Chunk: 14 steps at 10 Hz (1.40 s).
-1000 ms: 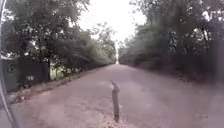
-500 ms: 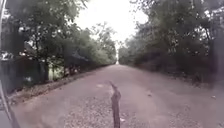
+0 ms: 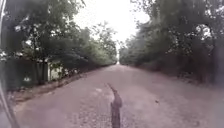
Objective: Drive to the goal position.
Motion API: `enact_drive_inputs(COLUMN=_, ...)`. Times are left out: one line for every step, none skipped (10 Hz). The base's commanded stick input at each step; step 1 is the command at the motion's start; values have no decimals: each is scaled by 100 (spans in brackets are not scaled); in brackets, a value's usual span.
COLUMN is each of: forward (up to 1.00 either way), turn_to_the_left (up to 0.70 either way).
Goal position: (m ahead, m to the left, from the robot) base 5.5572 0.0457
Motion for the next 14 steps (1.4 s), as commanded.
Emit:
enact_drive_inputs(forward=70, turn_to_the_left=-9)
enact_drive_inputs(forward=70, turn_to_the_left=-20)
enact_drive_inputs(forward=70, turn_to_the_left=-24)
enact_drive_inputs(forward=70, turn_to_the_left=-17)
enact_drive_inputs(forward=70, turn_to_the_left=-7)
enact_drive_inputs(forward=70, turn_to_the_left=0)
enact_drive_inputs(forward=70, turn_to_the_left=0)
enact_drive_inputs(forward=70, turn_to_the_left=0)
enact_drive_inputs(forward=70, turn_to_the_left=0)
enact_drive_inputs(forward=70, turn_to_the_left=0)
enact_drive_inputs(forward=70, turn_to_the_left=0)
enact_drive_inputs(forward=70, turn_to_the_left=0)
enact_drive_inputs(forward=70, turn_to_the_left=0)
enact_drive_inputs(forward=70, turn_to_the_left=0)
